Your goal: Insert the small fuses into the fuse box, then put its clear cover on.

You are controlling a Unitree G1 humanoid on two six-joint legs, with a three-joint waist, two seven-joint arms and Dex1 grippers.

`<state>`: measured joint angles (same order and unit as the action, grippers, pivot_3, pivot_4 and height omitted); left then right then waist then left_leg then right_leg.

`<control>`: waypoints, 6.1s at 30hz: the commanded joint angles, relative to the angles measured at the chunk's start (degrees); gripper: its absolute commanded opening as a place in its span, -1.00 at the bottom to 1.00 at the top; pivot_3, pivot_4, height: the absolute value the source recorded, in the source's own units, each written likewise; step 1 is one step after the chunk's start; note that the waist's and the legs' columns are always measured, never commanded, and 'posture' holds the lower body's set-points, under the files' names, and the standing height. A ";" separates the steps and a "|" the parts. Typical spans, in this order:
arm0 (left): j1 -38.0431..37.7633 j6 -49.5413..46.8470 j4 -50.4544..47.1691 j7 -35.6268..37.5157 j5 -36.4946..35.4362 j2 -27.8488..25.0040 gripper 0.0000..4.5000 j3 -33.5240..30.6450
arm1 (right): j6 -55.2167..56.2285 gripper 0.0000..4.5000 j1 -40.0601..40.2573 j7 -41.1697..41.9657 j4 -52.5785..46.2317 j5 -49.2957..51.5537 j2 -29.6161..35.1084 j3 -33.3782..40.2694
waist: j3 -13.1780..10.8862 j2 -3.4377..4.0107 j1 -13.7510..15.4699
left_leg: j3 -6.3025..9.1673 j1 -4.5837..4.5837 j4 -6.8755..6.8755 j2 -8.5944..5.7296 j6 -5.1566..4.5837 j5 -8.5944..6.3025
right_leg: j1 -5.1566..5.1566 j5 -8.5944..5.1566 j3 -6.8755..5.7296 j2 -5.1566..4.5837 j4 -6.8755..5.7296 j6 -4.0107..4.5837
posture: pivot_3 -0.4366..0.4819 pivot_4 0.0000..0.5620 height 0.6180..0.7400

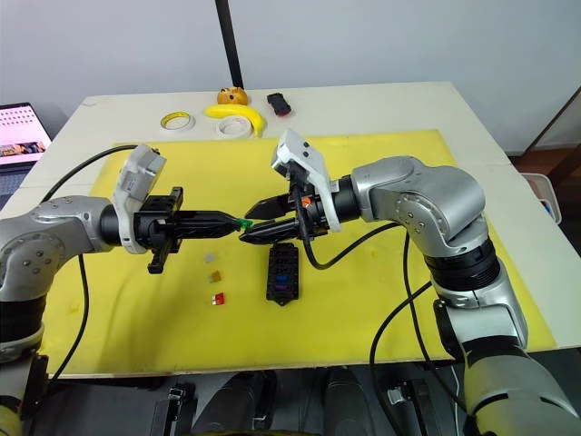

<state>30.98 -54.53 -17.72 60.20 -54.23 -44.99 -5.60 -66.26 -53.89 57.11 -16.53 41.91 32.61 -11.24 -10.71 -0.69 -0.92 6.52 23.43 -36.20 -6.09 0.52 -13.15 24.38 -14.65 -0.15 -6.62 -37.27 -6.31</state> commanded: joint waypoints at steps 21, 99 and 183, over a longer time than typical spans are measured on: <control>-3.24 9.36 -4.03 1.46 14.02 -5.36 -0.41 7.74 | 12.71 -1.00 -0.38 4.02 -1.54 -13.17 8.65 -11.66 | -0.01 0.01 -0.02 | -0.06 0.00 0.03 0.00 0.00 0.00 | 0.03 0.00 -0.01 0.03 0.01 0.00 | -0.05 -0.47 1.00; -10.15 28.23 -3.13 3.13 36.16 1.53 0.99 17.95 | 23.77 -0.86 9.52 9.82 -2.75 -33.37 8.51 -21.27 | 0.00 -0.01 0.07 | -0.04 -0.02 -0.02 0.02 -0.01 -0.01 | -0.03 0.01 -0.01 0.15 0.02 -0.01 | -0.05 -0.47 1.00; -8.94 28.68 -1.63 3.03 37.45 3.06 1.00 18.17 | 29.25 -0.99 20.39 9.84 -1.33 -20.93 5.39 -5.47 | 0.01 -0.02 0.16 | -0.02 -0.05 -0.03 0.01 -0.02 -0.01 | -0.09 0.01 -0.02 0.15 0.02 -0.02 | -0.05 -0.47 1.00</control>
<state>21.07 -26.58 -18.47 63.27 -16.76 -42.11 12.73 -37.03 -33.41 66.76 -15.68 20.00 37.58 -17.47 -10.70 -0.71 -0.76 6.50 23.38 -36.23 -6.08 0.50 -13.16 24.29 -14.64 -0.17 -6.47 -37.25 -6.34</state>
